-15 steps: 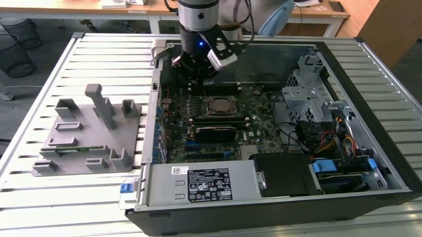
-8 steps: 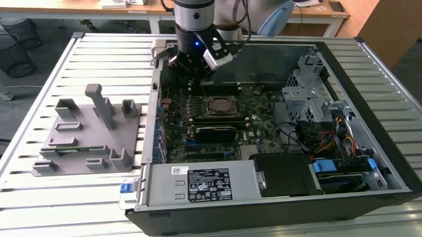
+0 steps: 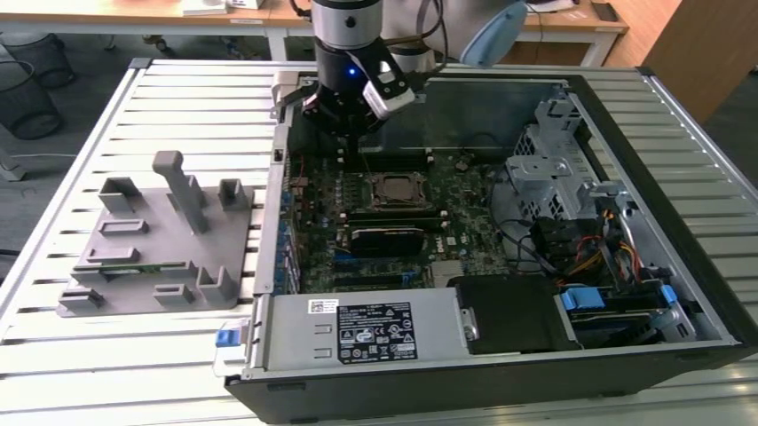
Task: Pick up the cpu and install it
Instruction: 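Install the first cpu locking lever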
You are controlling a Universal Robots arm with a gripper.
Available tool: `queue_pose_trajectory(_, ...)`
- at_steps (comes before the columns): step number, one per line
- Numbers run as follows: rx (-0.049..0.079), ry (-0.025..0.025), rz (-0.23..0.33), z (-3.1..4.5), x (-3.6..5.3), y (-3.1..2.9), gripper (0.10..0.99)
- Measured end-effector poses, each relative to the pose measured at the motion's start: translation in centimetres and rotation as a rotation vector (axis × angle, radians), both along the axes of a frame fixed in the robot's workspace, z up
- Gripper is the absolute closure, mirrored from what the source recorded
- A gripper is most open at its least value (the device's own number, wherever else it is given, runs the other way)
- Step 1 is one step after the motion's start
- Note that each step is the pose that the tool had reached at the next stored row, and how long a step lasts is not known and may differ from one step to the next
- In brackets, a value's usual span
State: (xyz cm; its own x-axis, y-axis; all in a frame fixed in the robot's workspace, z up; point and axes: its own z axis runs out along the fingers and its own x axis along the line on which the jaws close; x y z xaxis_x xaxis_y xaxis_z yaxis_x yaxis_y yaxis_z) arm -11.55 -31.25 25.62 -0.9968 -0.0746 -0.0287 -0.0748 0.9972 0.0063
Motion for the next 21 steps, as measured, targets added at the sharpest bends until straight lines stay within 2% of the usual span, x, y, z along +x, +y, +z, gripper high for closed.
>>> queue_pose_trajectory(5, 0.0, 0.0, 0.0, -0.01, 0.01, 0.1, 0.98)
queue_pose_trajectory(13, 0.0, 0.0, 0.0, -0.01, 0.52, 0.33, 0.98)
queue_pose_trajectory(18, 0.0, 0.0, 0.0, -0.01, 1.24, 0.37, 0.98)
queue_pose_trajectory(21, 0.0, 0.0001, 0.0, -0.01, 2.03, 0.38, 0.98)
